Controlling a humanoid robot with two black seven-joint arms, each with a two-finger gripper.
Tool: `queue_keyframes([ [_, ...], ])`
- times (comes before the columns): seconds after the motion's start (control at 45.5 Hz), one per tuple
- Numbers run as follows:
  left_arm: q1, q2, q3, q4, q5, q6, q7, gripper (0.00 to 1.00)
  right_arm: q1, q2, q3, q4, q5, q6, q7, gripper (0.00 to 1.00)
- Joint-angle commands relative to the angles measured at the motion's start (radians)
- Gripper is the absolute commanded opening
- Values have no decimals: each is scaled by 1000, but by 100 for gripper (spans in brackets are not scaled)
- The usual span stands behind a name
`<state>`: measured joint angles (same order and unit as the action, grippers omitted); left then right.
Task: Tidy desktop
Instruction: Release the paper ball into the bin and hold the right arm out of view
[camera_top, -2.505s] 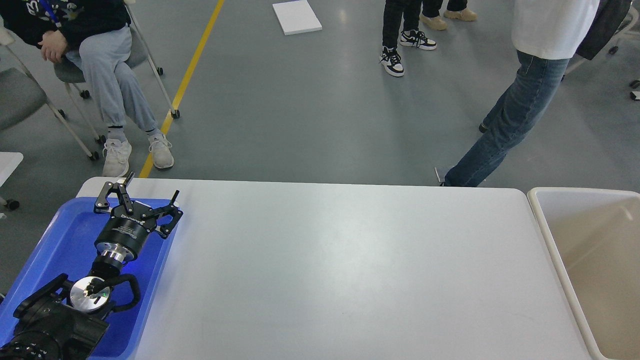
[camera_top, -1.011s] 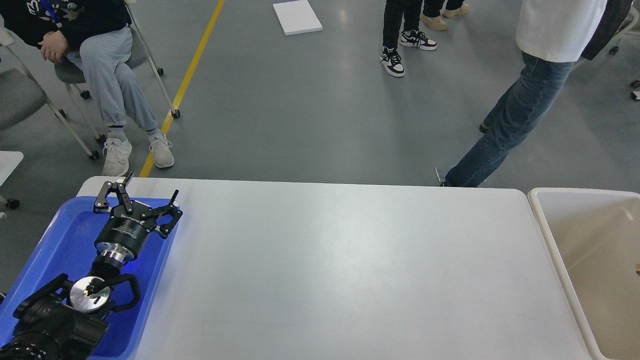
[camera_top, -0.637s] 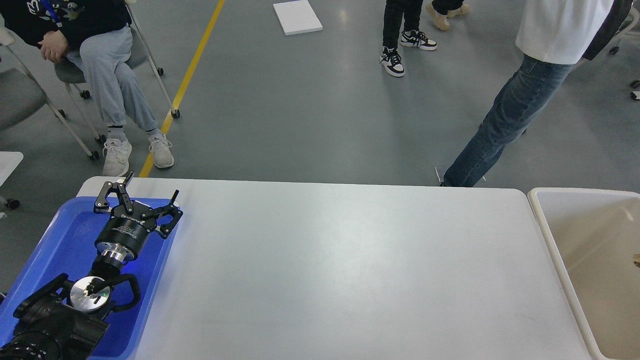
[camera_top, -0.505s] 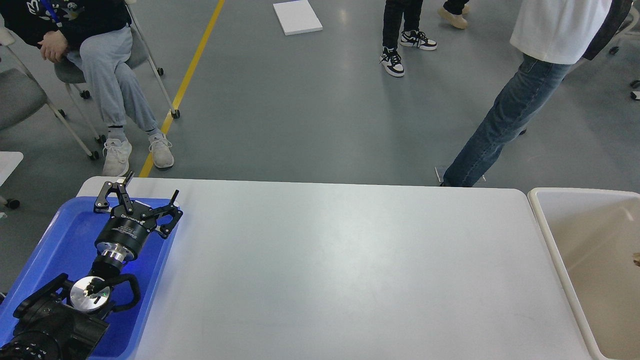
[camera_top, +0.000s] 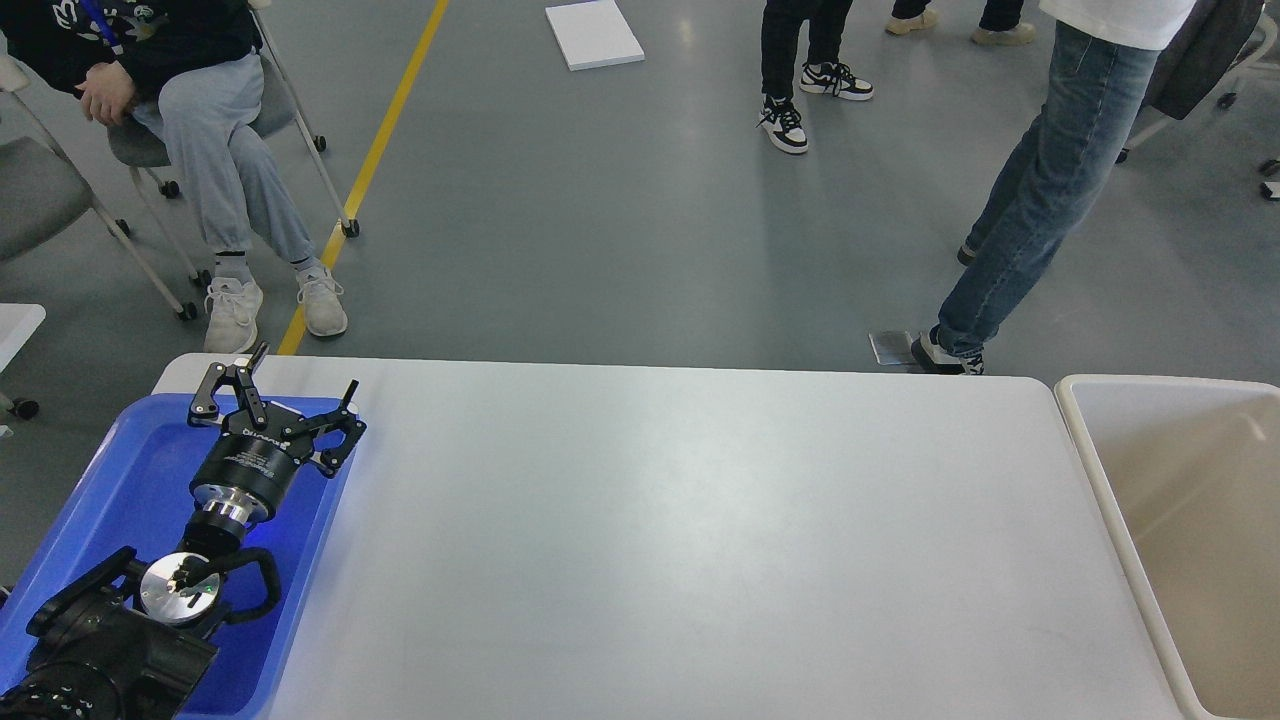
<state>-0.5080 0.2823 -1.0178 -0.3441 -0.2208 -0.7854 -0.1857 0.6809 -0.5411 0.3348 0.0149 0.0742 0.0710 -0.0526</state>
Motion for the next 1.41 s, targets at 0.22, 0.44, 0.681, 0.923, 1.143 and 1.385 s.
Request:
queue_keyframes([
  [0.22,-1,0,-1,-1,0,0,0,100,-4,-8,-2,7,-2,1,-1,99],
  [0.44,0,0,-1,-1,0,0,0,100,-1,-11,-2,7,-2,-2,-1,99],
  [0.681,-1,0,1,-1,0,0,0,100,2,-22,-2,8,-2,-4,-1,100],
  [0.923,0,0,1,-1,0,0,0,100,3,-33,-2,10,-4,-5,-1,99],
  [1.143,-1,0,1,-1,0,0,0,100,2,-118,3,176,-2,-4,-1,100],
  [1.385,0,0,-1,1,0,0,0,100,8,-204,23,415,-7,-79,-1,100],
])
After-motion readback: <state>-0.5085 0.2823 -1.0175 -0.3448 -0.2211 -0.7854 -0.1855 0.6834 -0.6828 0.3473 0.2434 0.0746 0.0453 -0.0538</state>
